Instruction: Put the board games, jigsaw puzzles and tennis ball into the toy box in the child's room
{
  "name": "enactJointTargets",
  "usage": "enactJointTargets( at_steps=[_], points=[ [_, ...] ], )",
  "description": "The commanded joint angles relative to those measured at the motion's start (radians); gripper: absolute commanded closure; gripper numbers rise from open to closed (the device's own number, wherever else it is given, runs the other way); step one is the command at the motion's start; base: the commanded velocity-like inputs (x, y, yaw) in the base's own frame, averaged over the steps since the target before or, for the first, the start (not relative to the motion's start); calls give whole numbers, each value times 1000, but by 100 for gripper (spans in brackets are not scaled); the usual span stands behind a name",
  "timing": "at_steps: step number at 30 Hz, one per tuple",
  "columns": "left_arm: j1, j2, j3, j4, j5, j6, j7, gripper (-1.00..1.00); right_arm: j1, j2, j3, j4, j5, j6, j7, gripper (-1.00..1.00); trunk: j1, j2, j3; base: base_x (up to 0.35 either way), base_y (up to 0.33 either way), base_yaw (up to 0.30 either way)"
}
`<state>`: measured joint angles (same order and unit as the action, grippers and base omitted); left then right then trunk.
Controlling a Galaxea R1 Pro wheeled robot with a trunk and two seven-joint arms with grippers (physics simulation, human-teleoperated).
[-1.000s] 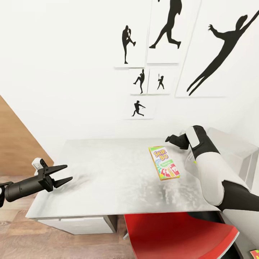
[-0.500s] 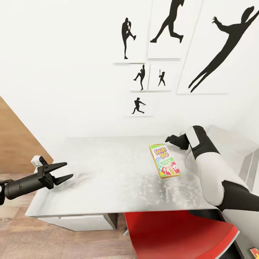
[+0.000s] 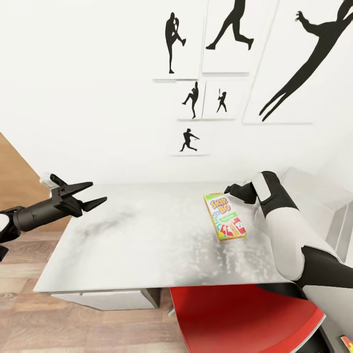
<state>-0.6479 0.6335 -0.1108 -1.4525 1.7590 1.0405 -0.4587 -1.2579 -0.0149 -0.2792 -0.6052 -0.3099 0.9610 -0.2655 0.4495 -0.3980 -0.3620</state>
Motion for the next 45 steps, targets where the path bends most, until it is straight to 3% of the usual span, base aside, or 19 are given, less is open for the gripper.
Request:
enactJointTargets(
  at_steps=[1,2,5,6,9,10,13,17,27,45],
  points=[
    [-10,-11,-2,1,-6,0,-6,-100,-1,0,-2,-1,-11,2,-9,-100,0,-2,-3,0,0,0],
    [-28,-38,-3,1,-8,0,5,-100,-1,-2,-2,-1,-11,2,-9,-100,0,-2,-5,0,0,0],
    [-56,-88,-4,2,-10,0,47,-100,-1,-4,-2,-1,-12,2,-9,-100,0,-2,-10,0,0,0],
    [-77,-126,-10,3,-10,1,94,-100,-1,-5,-2,-1,-12,2,-9,-100,0,-2,-12,0,0,0],
    [-118,-187,-30,5,-10,2,188,-100,0,-6,-2,-1,-12,3,-9,-100,0,-2,-17,0,0,0],
    [-152,-225,-49,8,-8,4,256,-100,-1,-7,-2,-1,-12,3,-8,-100,0,-2,-18,0,0,0],
    [-207,-266,-81,15,-5,6,342,-100,-1,-7,-2,-2,-11,4,-8,-100,0,-2,-23,0,0,0],
    [-259,-294,-126,22,4,6,409,-100,-2,-9,-2,-3,-10,7,-8,-100,0,-2,-30,0,0,0],
    [-279,-294,-155,27,16,6,440,-100,-3,-9,-2,-8,-10,13,-9,-100,0,-2,-46,0,0,0],
    [-277,-270,-158,27,17,7,443,-100,-4,-16,-1,-10,-8,12,-7,-100,0,-2,-76,0,0,0]
  ],
)
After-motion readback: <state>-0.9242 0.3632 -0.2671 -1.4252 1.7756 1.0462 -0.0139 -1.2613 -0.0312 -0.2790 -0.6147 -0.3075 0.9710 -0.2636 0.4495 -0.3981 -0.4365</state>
